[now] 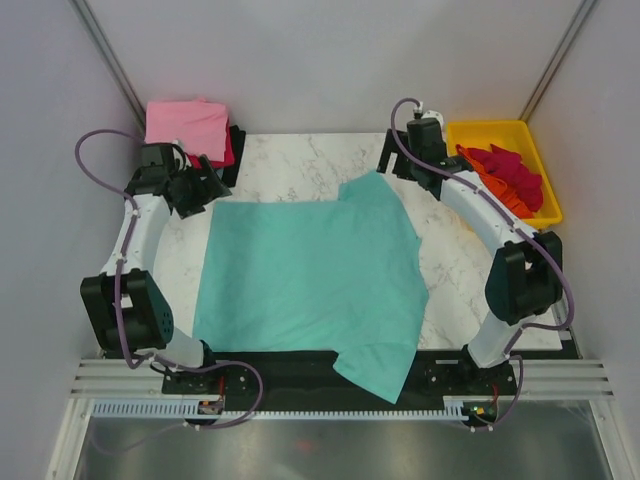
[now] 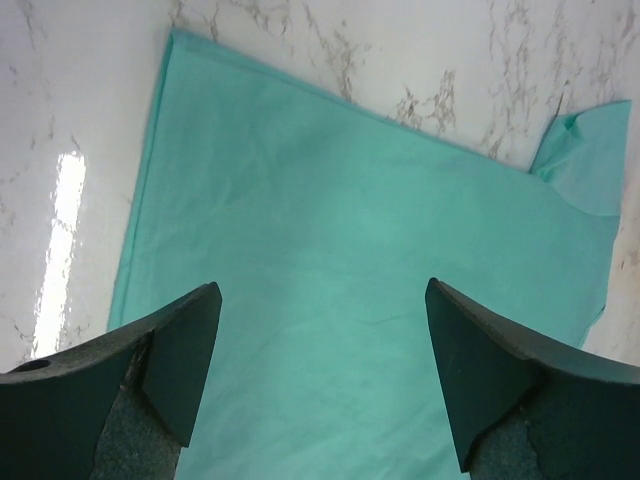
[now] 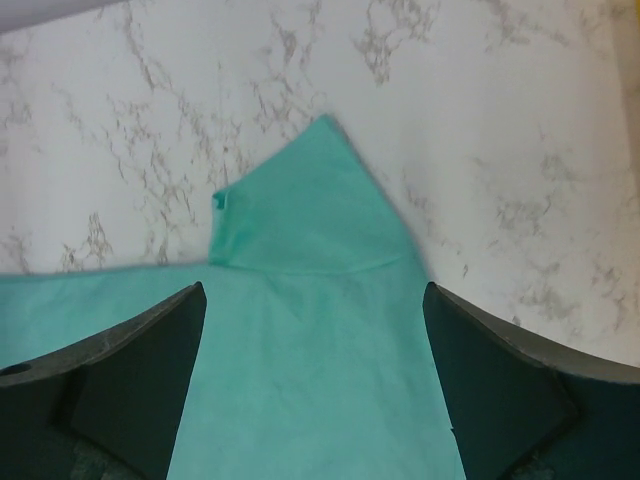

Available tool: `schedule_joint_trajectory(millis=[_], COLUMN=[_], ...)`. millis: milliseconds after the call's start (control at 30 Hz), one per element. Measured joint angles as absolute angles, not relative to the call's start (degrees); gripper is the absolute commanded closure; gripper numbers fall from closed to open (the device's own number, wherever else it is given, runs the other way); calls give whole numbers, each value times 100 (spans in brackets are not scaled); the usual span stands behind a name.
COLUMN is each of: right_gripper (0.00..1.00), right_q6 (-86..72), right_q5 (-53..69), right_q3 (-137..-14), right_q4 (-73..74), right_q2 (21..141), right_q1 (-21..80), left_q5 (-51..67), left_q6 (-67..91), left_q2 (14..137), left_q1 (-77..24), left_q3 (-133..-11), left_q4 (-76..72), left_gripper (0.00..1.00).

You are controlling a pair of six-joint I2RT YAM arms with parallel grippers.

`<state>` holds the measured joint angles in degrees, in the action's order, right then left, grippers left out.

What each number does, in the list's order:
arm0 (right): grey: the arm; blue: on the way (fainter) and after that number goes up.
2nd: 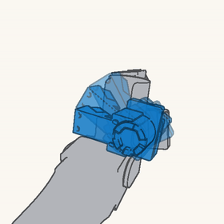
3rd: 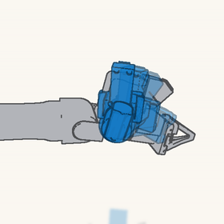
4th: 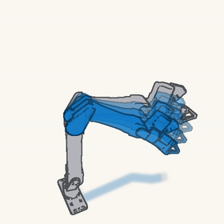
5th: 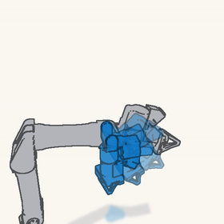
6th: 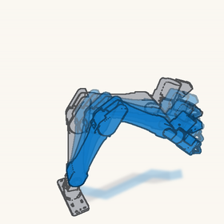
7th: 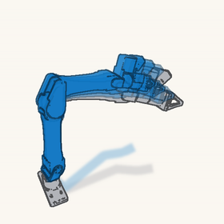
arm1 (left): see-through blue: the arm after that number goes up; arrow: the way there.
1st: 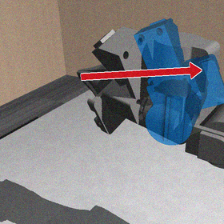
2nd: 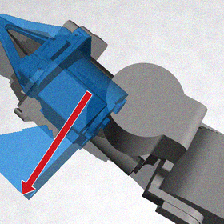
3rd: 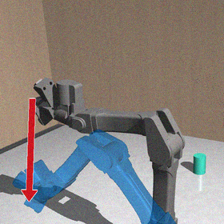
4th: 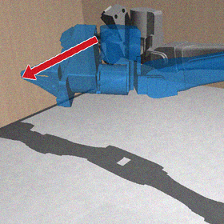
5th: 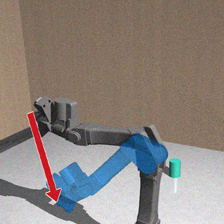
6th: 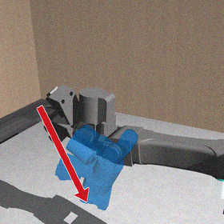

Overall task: Fold and stack the t-shirts
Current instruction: Flatten the tshirt out

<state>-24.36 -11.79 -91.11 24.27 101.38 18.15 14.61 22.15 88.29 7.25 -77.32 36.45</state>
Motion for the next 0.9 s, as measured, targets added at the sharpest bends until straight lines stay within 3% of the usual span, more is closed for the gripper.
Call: schedule_joint_trajectory(millis=[200, 300, 533, 900], right_gripper=[3, 2, 5, 4], right_q6=[-2904, -2987, -2993, -3142], right_q5=[-497, -322, -132, -21], right_q3=[-7380, -7089, -7881, -8847], right_q4=[2021, 2112, 1896, 1520], right_q2=[9926, 10165, 11454, 12265], right_q1=[1905, 1951, 1785, 1190], left_q5=[1463, 1452, 1402, 1402], left_q6=[2220, 2220, 2222, 2248], left_q2=[8683, 8949, 10143, 11764], left_q1=[714, 703, 687, 419], left_q3=[-6657, -6510, -7076, -8536], left_q4=[3385, 3402, 3288, 3227], left_gripper=[11, 13, 15, 20])
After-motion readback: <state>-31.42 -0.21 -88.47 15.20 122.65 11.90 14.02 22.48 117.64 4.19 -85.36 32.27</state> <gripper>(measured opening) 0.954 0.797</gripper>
